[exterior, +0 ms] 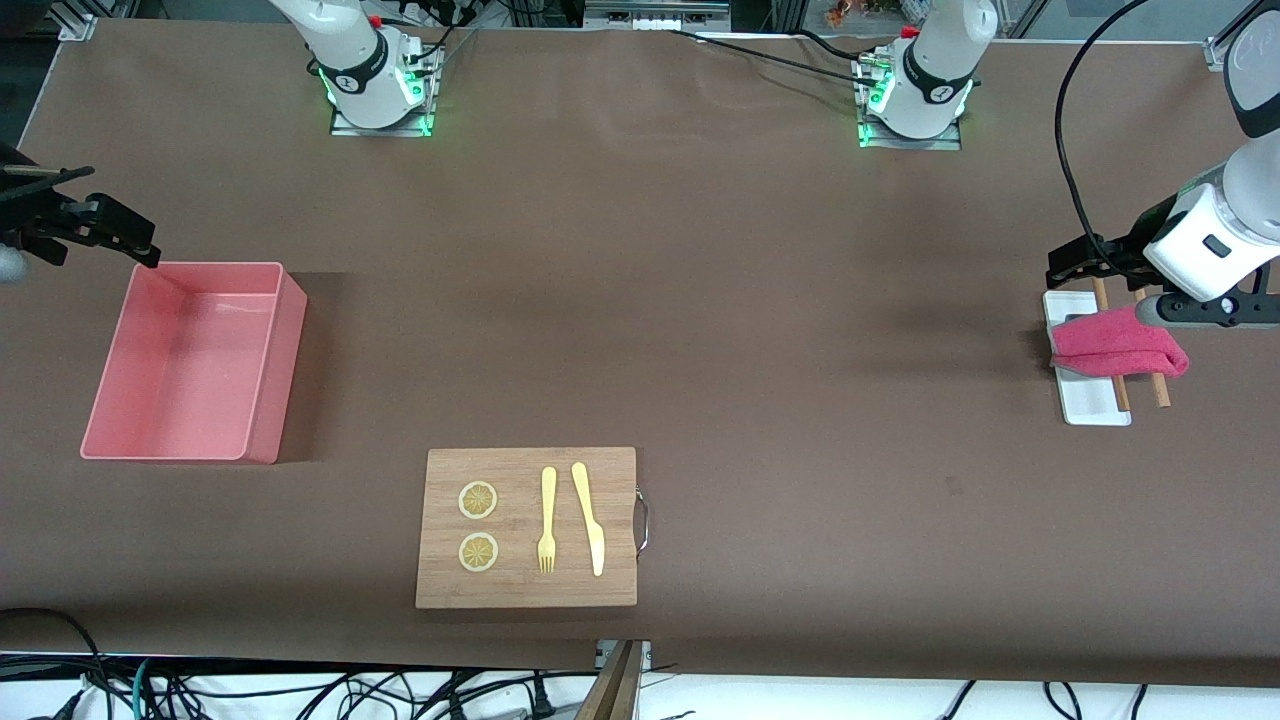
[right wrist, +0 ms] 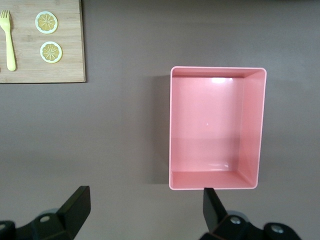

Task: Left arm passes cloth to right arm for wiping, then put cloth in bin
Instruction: 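Move the left gripper down toward the pink cloth on the sticks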

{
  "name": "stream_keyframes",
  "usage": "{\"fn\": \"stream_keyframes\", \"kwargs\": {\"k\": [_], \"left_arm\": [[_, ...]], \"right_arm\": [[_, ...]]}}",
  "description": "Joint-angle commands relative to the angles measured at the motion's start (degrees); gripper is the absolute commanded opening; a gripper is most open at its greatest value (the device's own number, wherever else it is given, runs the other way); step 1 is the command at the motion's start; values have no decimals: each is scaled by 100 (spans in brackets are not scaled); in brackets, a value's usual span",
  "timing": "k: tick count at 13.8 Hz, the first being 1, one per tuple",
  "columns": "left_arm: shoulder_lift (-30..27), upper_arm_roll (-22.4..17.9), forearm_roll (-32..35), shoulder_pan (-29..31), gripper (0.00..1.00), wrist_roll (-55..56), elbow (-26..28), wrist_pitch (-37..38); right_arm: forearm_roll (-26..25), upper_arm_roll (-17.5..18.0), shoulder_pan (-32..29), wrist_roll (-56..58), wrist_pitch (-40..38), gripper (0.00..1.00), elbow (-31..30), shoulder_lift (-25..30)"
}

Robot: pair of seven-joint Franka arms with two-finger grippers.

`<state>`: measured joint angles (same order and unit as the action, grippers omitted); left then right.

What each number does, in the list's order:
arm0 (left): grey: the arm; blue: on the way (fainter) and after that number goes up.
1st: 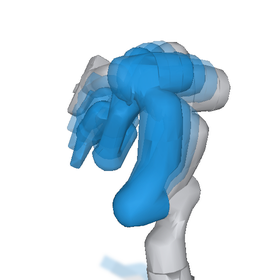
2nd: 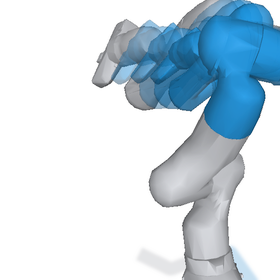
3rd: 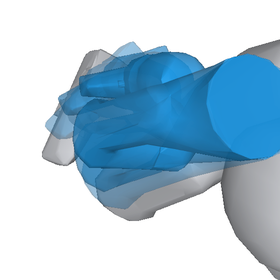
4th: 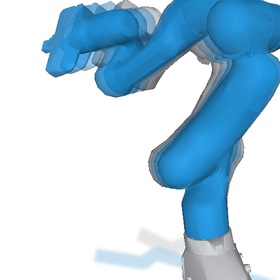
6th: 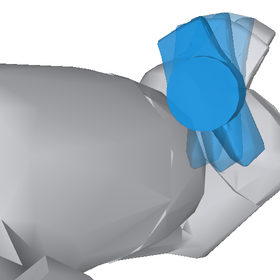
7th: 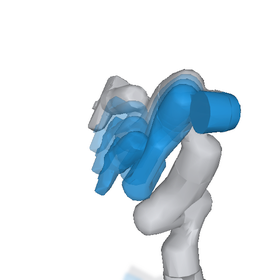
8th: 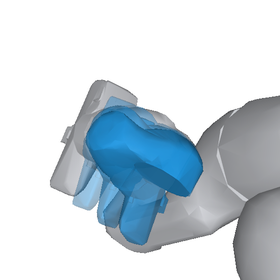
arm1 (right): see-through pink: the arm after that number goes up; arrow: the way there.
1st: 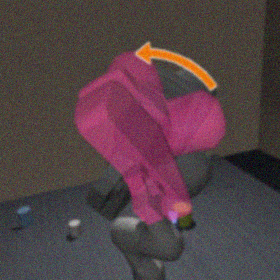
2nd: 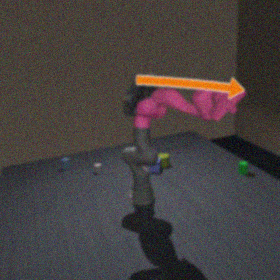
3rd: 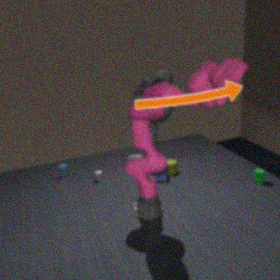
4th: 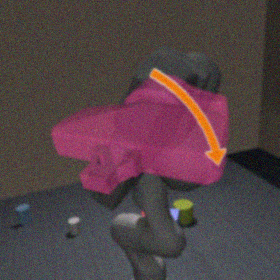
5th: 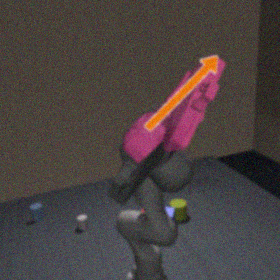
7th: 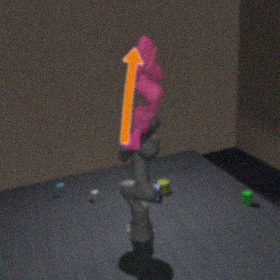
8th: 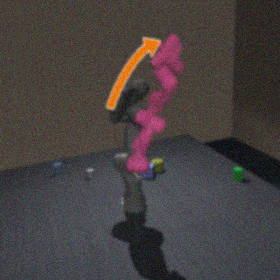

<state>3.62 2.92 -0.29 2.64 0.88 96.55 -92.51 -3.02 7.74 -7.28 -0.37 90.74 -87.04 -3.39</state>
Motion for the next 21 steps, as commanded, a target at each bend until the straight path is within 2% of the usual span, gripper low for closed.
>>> {"fn": "stream_keyframes", "kwargs": {"k": [1,11,14,15,16,18,21], "left_arm": [[33,16,117,-9,100,-106,-119,259],[24,16,144,-1,100,-220,-119,672],[42,173,994,-167,100,-299,-84,900],[42,209,1048,-168,100,-290,-23,988],[155,209,1075,-159,100,-290,74,1024],[629,218,1643,-124,100,-264,92,963],[929,209,2058,-132,100,-229,319,613]], "right_arm": [[-58,0,-1,54,-73,99,170,-74],[-40,-9,-10,-7,-74,99,170,-74],[-67,0,8,-7,-73,99,170,-74],[-84,0,-1,-7,-65,99,170,-74],[-67,0,-10,-7,-65,99,170,-74],[-76,-9,-10,-7,-65,99,170,-74],[-93,-9,-19,-7,-65,99,170,-74]]}}
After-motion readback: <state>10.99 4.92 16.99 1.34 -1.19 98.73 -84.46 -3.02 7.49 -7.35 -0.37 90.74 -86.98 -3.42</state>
